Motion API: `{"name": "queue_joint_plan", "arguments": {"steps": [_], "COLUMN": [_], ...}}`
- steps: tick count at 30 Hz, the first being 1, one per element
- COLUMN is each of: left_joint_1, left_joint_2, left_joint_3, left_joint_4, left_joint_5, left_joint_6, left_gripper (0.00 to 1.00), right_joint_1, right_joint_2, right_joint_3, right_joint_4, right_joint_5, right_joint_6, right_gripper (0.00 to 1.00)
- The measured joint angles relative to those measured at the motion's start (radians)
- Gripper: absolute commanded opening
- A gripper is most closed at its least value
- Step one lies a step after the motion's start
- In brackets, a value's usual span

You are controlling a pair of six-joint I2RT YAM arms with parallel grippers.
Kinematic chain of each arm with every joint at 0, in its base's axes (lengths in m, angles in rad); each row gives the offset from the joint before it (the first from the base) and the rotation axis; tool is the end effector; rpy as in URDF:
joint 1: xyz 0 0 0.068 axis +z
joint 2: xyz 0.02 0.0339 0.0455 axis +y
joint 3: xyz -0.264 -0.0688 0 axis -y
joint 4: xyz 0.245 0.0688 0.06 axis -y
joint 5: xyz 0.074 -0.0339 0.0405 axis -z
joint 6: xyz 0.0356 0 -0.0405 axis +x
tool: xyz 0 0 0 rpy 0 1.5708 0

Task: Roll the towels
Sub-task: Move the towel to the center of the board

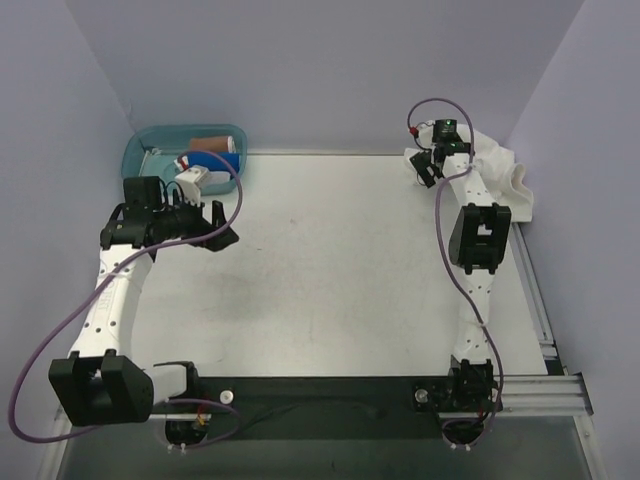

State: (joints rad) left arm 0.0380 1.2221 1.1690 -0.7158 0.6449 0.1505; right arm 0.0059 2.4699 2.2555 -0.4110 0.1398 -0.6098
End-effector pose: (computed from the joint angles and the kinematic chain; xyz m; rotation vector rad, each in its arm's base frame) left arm 0.2519 -0.0118 0.3373 0.4374 2.1921 -0.6479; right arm 0.5674 -0.0016 0.2203 -0.5999 2.1505 -0.4884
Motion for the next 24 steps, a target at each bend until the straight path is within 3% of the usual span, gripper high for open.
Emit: {"name": "queue_joint_plan", "arguments": {"steps": [8, 11, 16, 17, 19, 20, 24], "left_joint_1": [0.000, 0.000, -0.004, -0.004, -0.004, -0.004, -0.004], "left_joint_2": [-0.011, -0.024, -0.051, -0.055, -0.062, -0.064, -0.068], "left_joint_3": [-0.017, -0.017, -0.017, -0.017, -0.017, -0.017, -0.015], "left_joint_4": [0.026, 0.030, 0.032, 0.032, 0.032, 0.032, 0.032], "left_joint_5": [-0.014, -0.021, -0.039, -0.043, -0.049, -0.051, -0.054], "left_joint_6": [0.003, 0.000, -0.001, -0.001, -0.004, -0.008, -0.028], "left_gripper": [0.97, 0.97, 0.97, 0.97, 0.97, 0.97, 0.97], "right_joint_1": [0.029, 0.029, 0.029, 0.032, 0.040, 0.042, 0.062], "right_joint_2": [0.127, 0.142, 0.162, 0.162, 0.161, 0.159, 0.108], "right_joint_3": [0.027, 0.044, 0.045, 0.043, 0.031, 0.014, -0.084], "right_joint_4": [0.187, 0.228, 0.257, 0.251, 0.243, 0.242, 0.241], "right_joint_5": [0.082, 0.083, 0.087, 0.085, 0.077, 0.074, 0.077], "right_joint_6": [-0.121, -0.142, -0.178, -0.179, -0.186, -0.188, -0.199], "right_gripper": [1.00, 0.90, 0.50, 0.31, 0.06, 0.00, 0.00]}}
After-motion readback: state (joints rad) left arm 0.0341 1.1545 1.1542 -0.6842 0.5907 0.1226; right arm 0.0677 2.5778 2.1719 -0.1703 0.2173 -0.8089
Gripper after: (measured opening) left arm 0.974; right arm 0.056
